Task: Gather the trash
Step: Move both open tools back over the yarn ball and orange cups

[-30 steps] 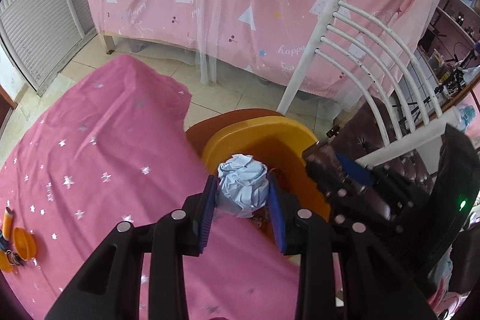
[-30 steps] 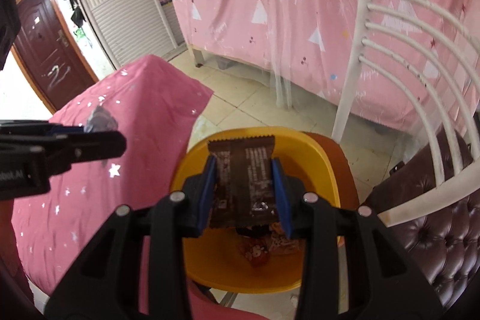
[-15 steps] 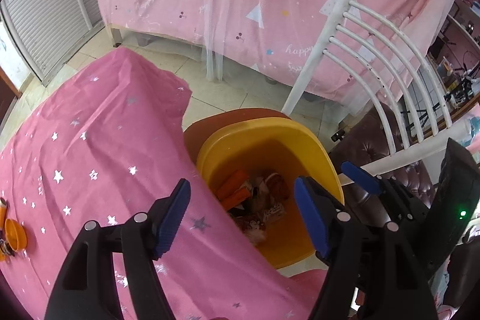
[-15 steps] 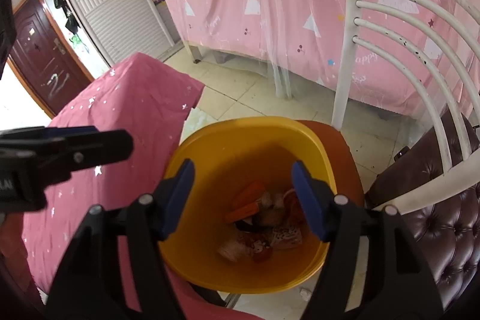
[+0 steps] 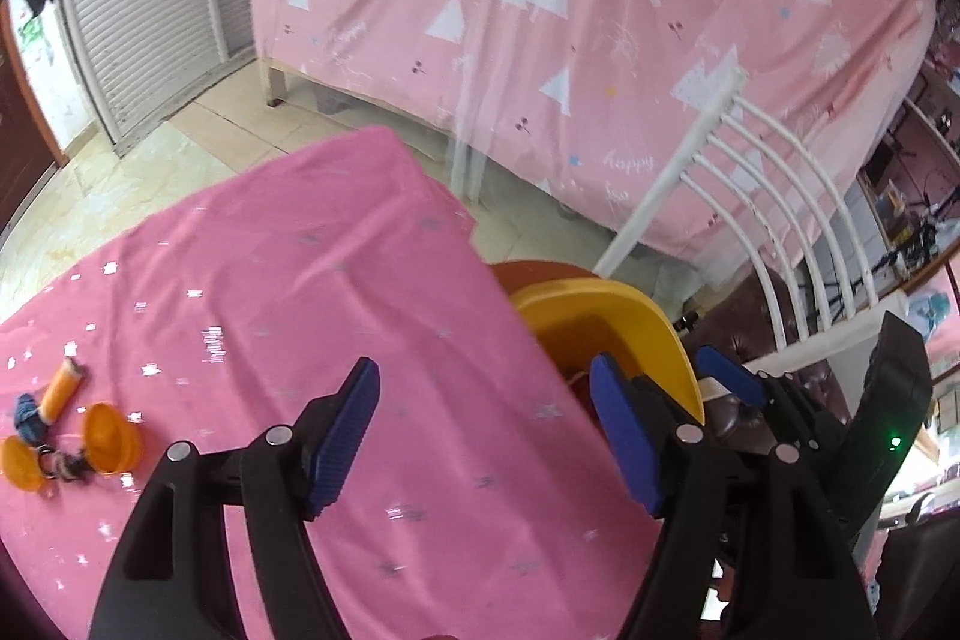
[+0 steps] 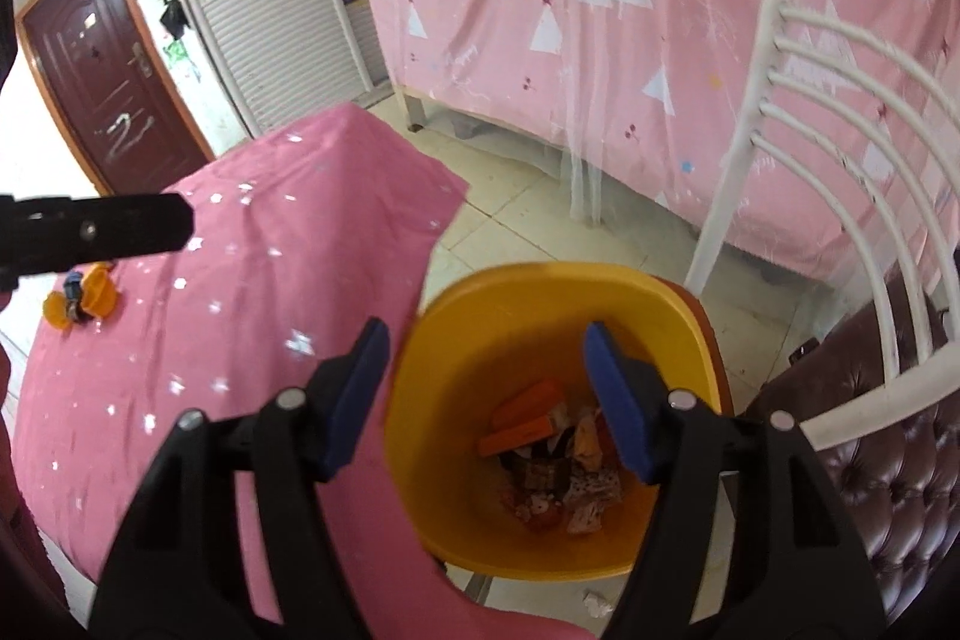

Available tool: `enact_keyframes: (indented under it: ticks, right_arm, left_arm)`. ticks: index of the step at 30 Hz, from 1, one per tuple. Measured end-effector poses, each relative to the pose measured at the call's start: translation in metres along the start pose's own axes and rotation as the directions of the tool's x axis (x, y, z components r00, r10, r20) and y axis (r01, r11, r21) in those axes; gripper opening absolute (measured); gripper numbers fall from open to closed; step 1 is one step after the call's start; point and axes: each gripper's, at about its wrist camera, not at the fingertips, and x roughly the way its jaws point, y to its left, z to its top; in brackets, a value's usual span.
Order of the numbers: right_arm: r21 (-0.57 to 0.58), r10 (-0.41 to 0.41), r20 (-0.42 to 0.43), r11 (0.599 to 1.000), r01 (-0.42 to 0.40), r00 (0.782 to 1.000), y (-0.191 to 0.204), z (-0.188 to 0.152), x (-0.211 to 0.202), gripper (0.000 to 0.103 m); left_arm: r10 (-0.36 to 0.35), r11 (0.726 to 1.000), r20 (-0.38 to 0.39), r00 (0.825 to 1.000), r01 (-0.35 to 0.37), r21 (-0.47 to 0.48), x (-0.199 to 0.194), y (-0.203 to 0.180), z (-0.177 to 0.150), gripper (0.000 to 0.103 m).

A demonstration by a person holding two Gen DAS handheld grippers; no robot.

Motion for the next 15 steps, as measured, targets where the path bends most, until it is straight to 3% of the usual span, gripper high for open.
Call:
enact_keyframes:
  ticks: [4,7,15]
  right_arm:
    - [-0.046,0.016,0.022,0.999,-0.015,1.000,0.032,0.008,-0.007,0.065]
    - [-0.073,0.033,0.028,0.997,-0.031,0.999,0.053,0.012,-0.007,0.074]
    - [-0.166,0.070,0.006,0.984,-0.068,0.998,0.123,0.014,0.002,0.074]
  left_arm:
    - [0.021,0.999,0.031,0.999,-0.020,-0.031,-0.018,0.031,-0.004,0.067]
    - [0.038,0.997,0.046,0.998,-0.035,-0.065,-0.030,0.059,-0.007,0.068]
    - [0.105,0.983,0.056,0.993,-0.095,-0.155,-0.046,0.144,-0.018,0.068]
